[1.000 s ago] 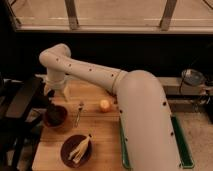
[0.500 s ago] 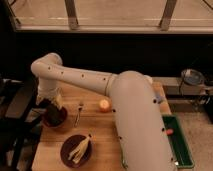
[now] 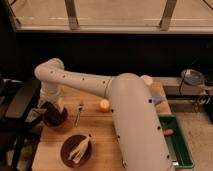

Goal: Place eraser in tray

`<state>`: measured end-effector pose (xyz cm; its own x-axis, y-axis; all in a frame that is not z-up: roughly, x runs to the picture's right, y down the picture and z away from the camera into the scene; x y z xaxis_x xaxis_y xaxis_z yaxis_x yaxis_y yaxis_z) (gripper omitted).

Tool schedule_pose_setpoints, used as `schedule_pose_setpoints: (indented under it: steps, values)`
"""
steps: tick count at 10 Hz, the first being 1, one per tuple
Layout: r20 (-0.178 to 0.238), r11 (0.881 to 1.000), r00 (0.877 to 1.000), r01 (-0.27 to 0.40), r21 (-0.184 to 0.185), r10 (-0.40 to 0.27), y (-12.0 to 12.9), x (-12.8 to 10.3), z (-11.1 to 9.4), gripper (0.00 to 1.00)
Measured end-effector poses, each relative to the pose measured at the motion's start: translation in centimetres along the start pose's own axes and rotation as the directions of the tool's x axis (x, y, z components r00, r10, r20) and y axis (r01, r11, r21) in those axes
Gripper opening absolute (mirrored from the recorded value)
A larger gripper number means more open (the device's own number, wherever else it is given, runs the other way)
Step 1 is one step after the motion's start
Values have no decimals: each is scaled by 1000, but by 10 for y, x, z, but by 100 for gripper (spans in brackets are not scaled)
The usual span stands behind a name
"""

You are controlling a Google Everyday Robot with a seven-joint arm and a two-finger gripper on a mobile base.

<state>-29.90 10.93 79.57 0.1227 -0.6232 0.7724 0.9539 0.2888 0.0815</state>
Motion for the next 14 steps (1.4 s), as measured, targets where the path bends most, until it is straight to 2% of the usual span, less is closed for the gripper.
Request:
schedule_pose_setpoints:
  steps: [5, 7, 10, 13, 14]
  values:
    - [28, 999, 999, -29, 31, 28, 3, 8, 27, 70]
    - [38, 999, 999, -28, 46, 26, 1, 12, 36, 64]
    - [34, 998, 999, -18, 65, 16, -3, 14, 40, 33]
    - [1, 997, 1000, -14, 76, 14, -4, 12, 25, 5]
    - [-17, 997, 1000, -10, 79, 12, -5, 10, 16, 0]
